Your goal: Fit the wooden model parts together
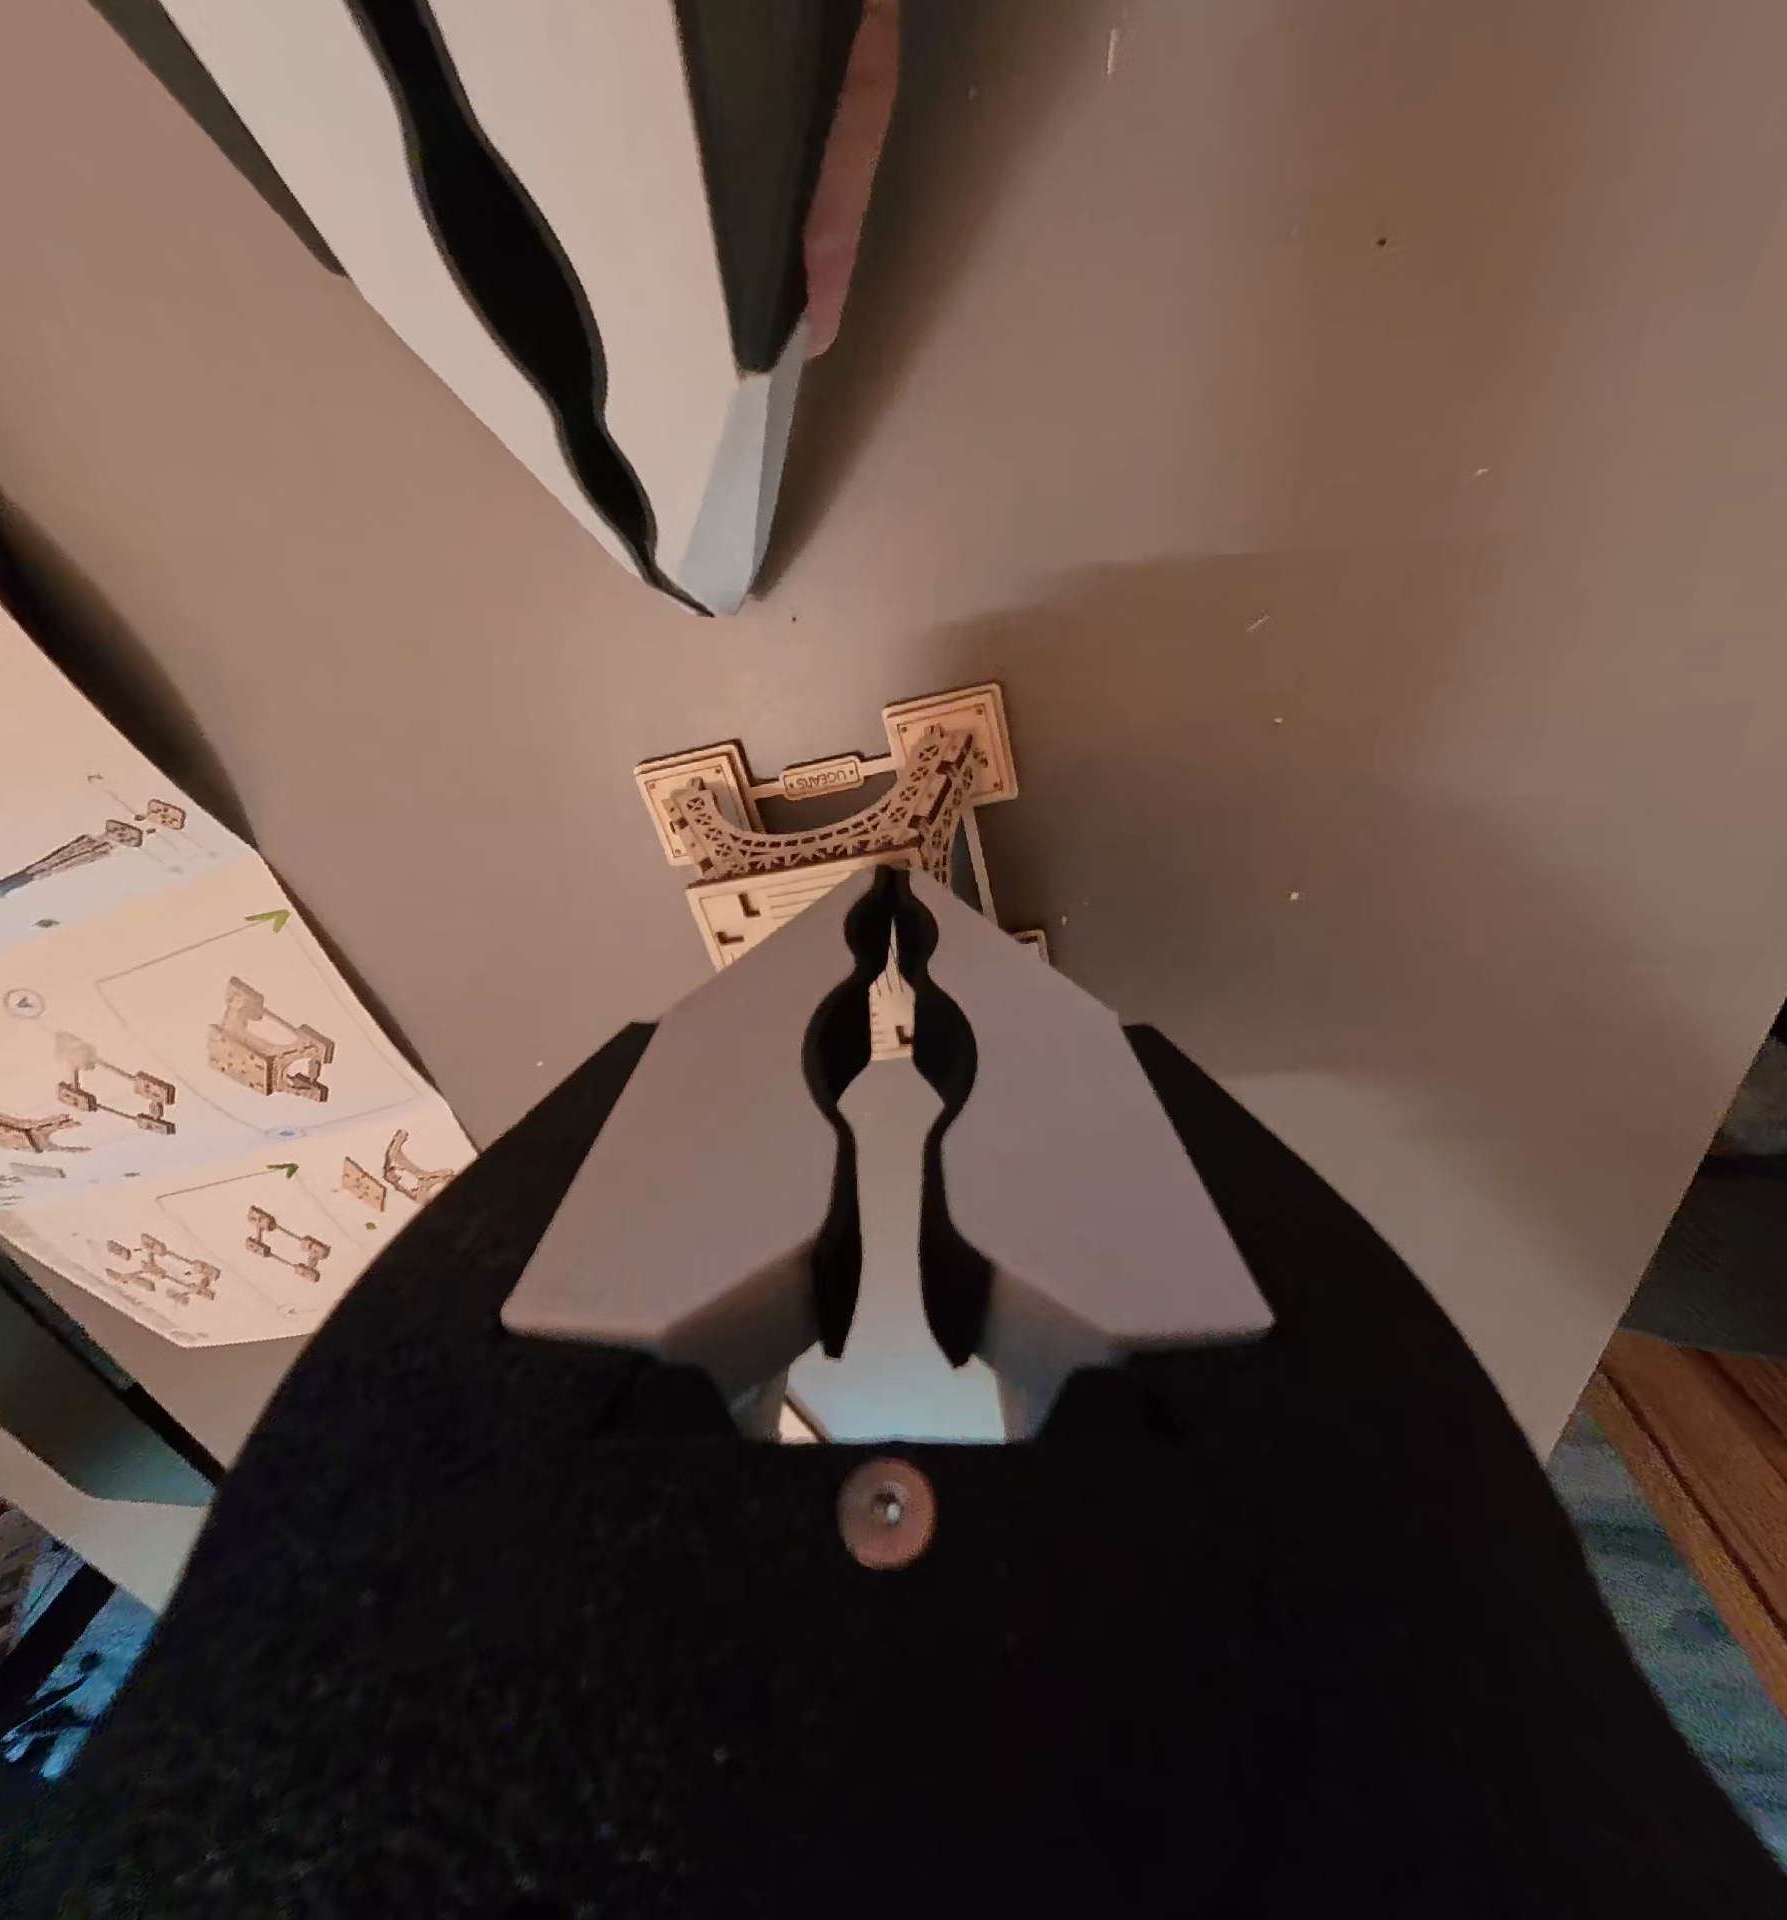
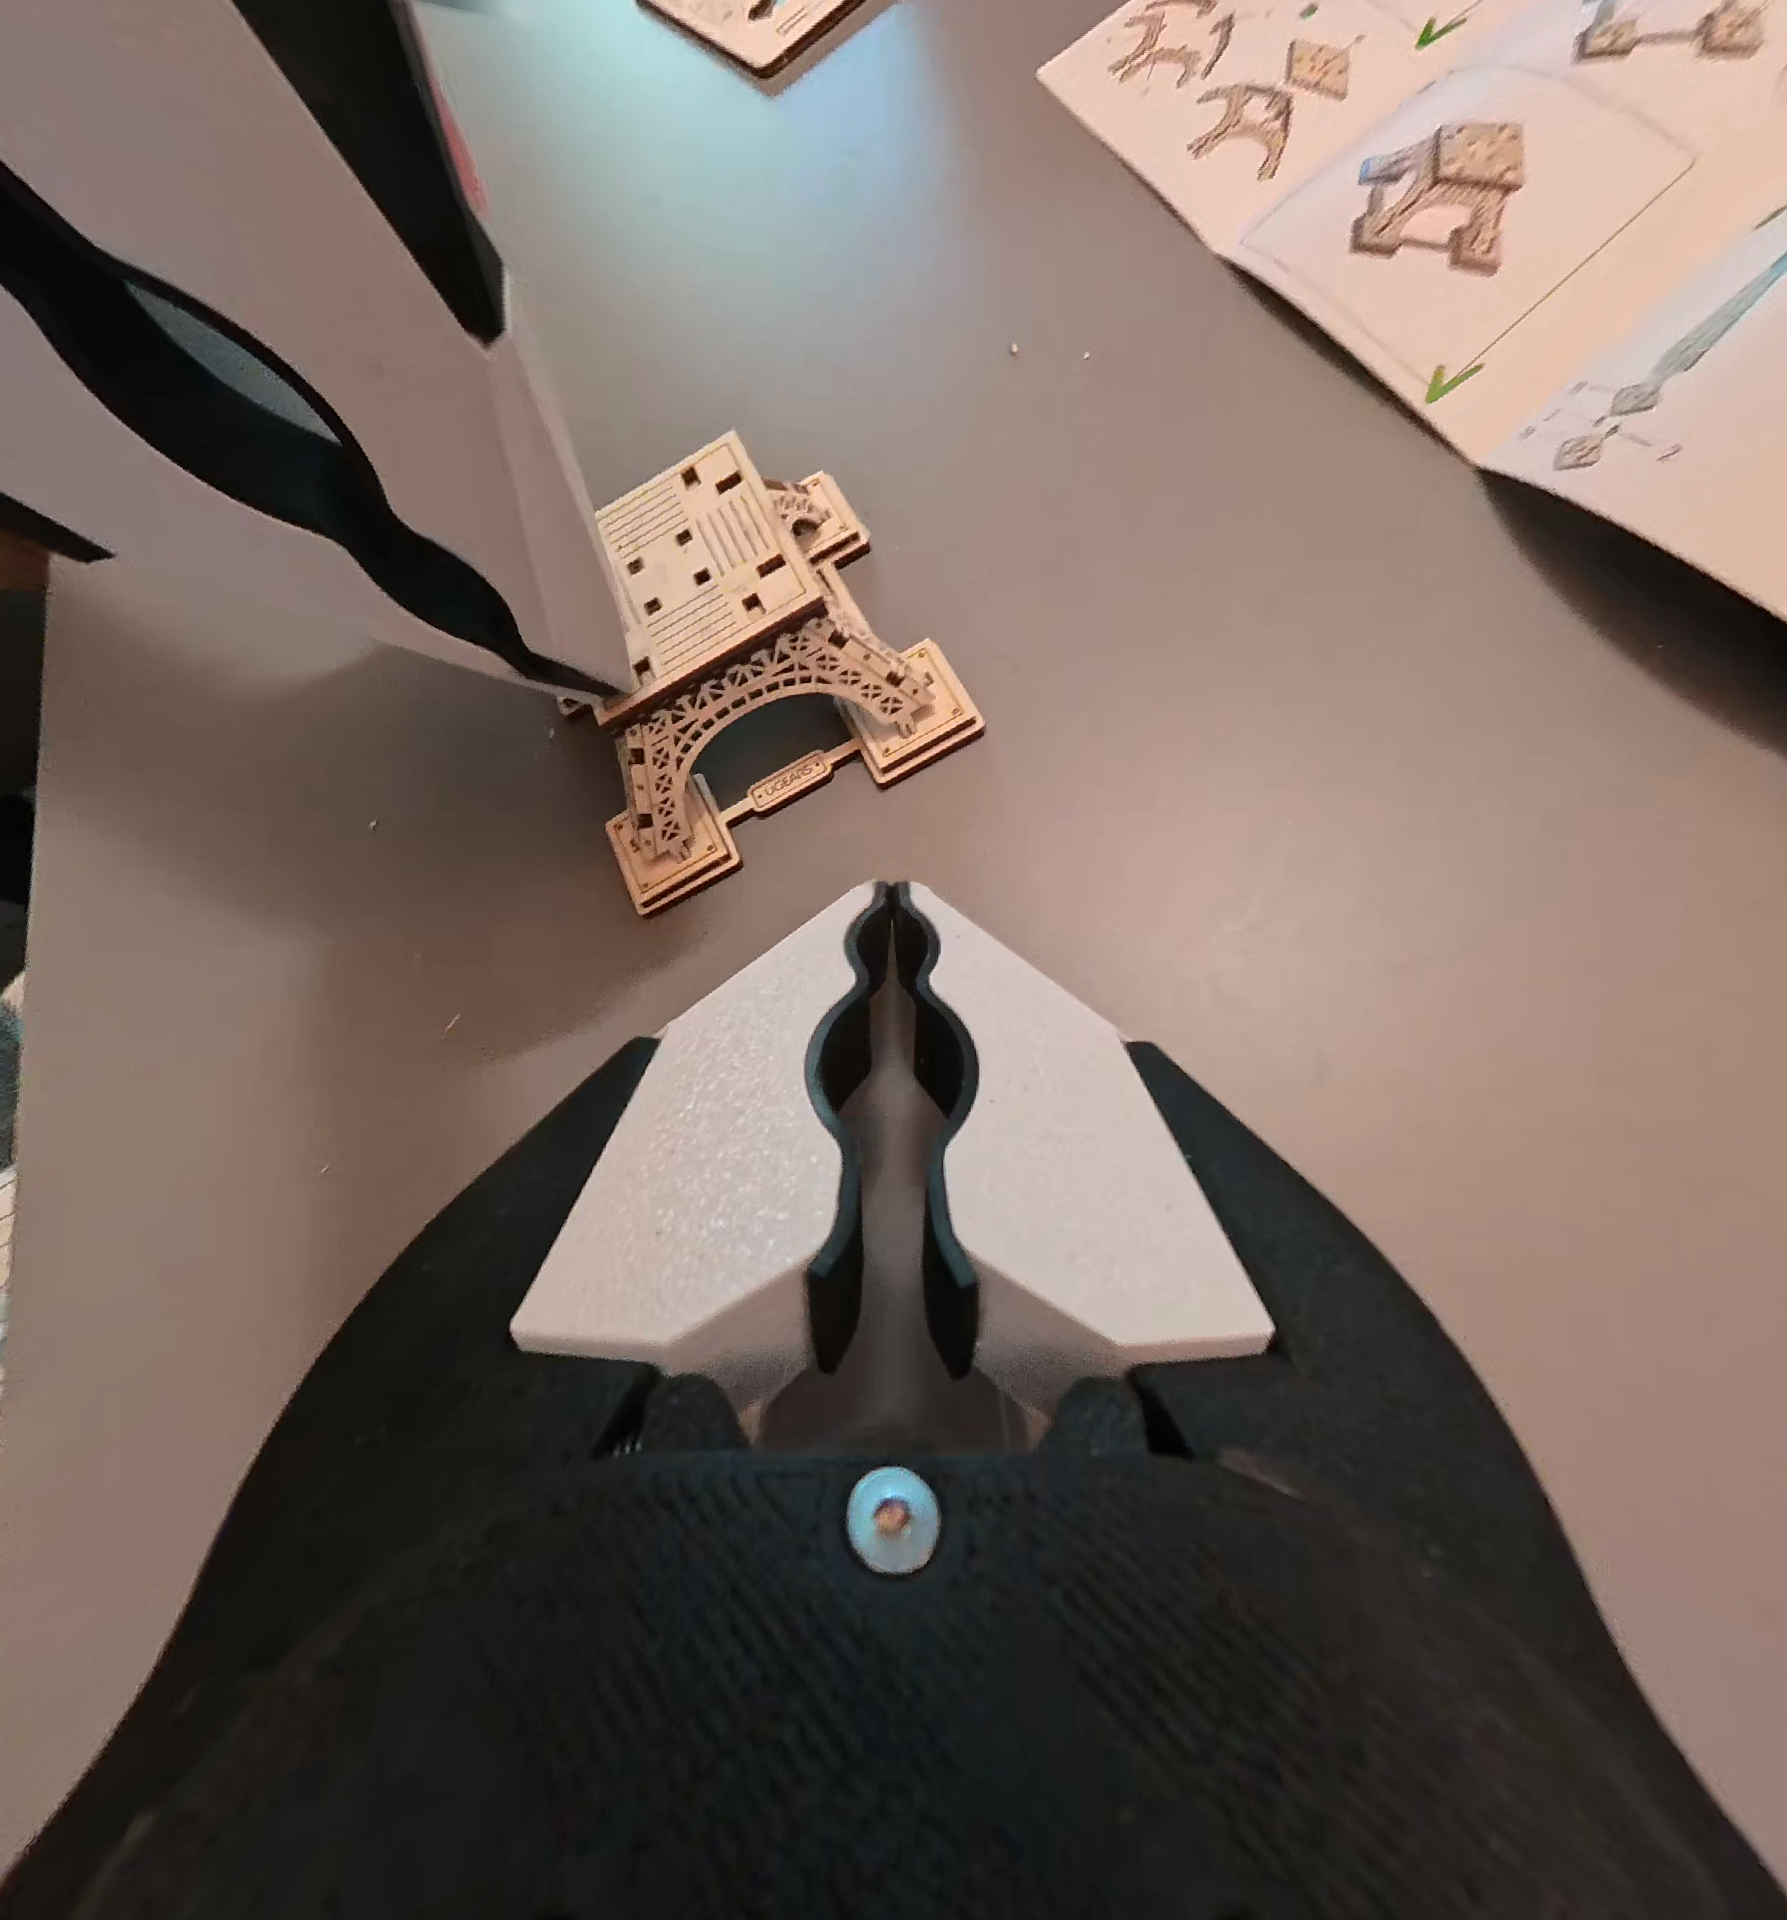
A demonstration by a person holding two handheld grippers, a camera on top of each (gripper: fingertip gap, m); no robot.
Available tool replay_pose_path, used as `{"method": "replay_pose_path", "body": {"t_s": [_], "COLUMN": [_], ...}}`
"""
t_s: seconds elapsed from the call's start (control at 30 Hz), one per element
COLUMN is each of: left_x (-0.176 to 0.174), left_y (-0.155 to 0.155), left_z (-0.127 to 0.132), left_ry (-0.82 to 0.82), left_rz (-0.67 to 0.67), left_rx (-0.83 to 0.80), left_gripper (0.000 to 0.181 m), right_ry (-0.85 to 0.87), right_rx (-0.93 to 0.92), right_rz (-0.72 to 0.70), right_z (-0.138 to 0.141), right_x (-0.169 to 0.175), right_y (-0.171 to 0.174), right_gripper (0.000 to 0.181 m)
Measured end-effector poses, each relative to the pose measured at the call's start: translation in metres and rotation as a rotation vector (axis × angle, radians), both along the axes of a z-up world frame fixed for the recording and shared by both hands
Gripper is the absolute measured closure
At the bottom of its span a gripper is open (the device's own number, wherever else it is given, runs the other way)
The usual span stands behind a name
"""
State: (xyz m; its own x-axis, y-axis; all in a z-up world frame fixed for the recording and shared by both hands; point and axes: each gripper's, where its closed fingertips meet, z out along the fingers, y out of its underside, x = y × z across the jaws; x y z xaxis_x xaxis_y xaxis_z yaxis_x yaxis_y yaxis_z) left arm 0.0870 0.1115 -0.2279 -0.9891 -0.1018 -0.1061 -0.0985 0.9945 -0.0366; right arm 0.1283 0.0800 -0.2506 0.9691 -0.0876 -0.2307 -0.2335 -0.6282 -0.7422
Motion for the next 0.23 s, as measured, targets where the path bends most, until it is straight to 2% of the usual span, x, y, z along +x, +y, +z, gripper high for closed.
{"method": "replay_pose_path", "body": {"t_s": [0.03, 0.23], "left_x": [0.0, 0.0], "left_y": [0.0, 0.0], "left_z": [0.0, -0.001], "left_ry": [-0.001, 0.02], "left_rz": [-0.016, -0.059], "left_rx": [0.02, 0.095], "left_gripper": [0.181, 0.181], "right_ry": [0.016, 0.172], "right_rx": [-0.003, 0.026], "right_rz": [0.013, 0.164], "right_z": [-0.001, 0.003], "right_x": [-0.003, -0.036], "right_y": [0.0, 0.0], "right_gripper": [0.181, 0.181]}}
